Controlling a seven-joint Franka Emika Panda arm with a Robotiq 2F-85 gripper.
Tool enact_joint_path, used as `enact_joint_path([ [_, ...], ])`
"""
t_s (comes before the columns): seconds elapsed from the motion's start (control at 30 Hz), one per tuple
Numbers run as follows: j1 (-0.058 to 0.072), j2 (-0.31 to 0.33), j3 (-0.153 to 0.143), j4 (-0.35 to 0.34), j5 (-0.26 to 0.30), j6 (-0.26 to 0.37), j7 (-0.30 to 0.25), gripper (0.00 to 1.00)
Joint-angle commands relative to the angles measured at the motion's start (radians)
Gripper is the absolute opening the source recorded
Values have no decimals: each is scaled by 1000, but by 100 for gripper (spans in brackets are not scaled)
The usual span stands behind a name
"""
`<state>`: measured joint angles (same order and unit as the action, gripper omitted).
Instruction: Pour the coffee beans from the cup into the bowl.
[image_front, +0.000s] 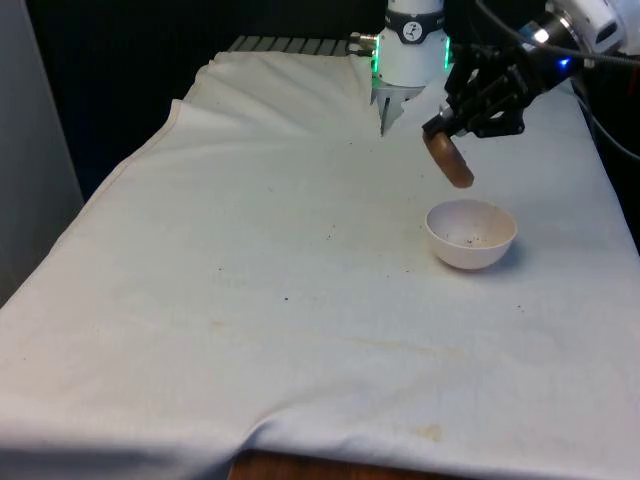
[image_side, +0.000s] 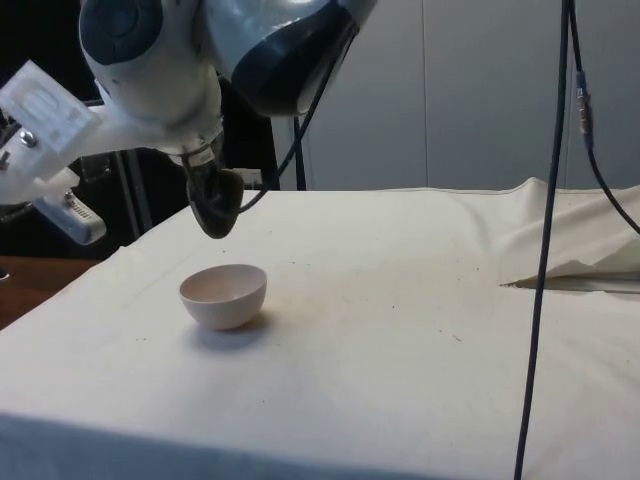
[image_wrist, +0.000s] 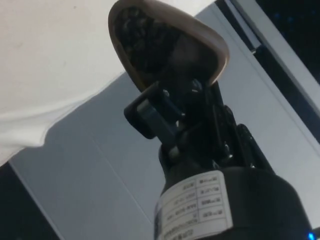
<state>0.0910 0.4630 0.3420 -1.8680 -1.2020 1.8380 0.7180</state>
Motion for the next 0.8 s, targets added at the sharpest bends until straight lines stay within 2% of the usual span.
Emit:
enact_joint_path([
  [0.0,8,2,-2,4,-12,-11,11,0],
  [0.03,9,3,2,3,-20,-16,20,0],
  [0.07,2,1,7,0,-18,-12,18,0],
  [0.1,9,3,5,2,-29,-21,29,0],
  [0.13,10,4,11,-2,-46,-28,49,0],
  [0.33,7,6,34,-22,-100,-53,107,0],
  [0.37,3,9,35,-16,-92,-52,100,0],
  [0.4,7,5,36,-26,-107,-55,113,0],
  [0.77,3,-8,48,-72,-168,-64,145,0],
])
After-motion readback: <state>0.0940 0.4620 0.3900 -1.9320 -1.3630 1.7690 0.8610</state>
